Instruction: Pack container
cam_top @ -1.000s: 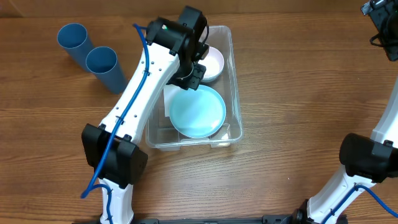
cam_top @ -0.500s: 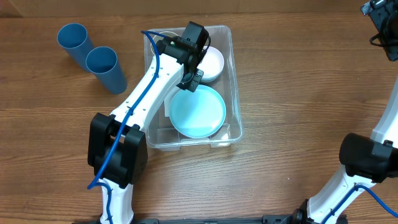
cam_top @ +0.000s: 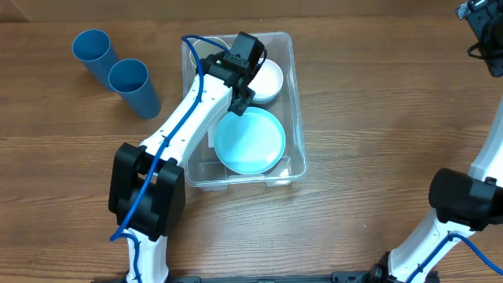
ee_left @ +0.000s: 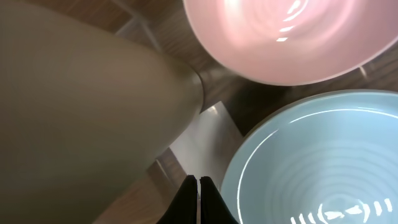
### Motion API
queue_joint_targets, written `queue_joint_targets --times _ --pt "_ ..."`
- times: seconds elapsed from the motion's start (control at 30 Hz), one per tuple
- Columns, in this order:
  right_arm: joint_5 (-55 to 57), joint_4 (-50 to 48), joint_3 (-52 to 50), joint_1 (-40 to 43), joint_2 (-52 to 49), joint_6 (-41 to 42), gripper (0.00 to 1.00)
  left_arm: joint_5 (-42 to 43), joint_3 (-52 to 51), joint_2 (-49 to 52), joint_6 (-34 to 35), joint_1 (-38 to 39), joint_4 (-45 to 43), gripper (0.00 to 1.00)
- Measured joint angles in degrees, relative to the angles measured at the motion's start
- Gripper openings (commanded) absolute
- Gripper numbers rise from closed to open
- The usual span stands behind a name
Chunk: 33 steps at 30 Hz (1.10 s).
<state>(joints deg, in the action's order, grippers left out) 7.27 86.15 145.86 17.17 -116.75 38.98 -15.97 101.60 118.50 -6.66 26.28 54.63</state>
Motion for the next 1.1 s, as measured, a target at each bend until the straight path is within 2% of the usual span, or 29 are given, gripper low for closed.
queue_joint_targets --times 0.27,0.7,0.9,1.1 --pt "0.02 -0.02 0.0 0.0 0.0 0.0 1.0 -6.64 -1.11 0.02 0.0 0.0 -2.67 0.04" --pt "0.02 -0.04 0.0 0.0 0.0 0.02 1.0 -12.2 -1.18 0.17 0.0 0.0 -7.37 0.04" --pt "0.02 -0.02 0.0 -0.02 0.0 0.0 1.0 -12.96 -1.18 0.17 -0.02 0.0 -8.44 0.04" --pt "0.02 -0.04 0.0 0.0 0.0 0.02 1.0 -8.48 -1.18 0.2 -4.11 0.0 -8.57 0.04"
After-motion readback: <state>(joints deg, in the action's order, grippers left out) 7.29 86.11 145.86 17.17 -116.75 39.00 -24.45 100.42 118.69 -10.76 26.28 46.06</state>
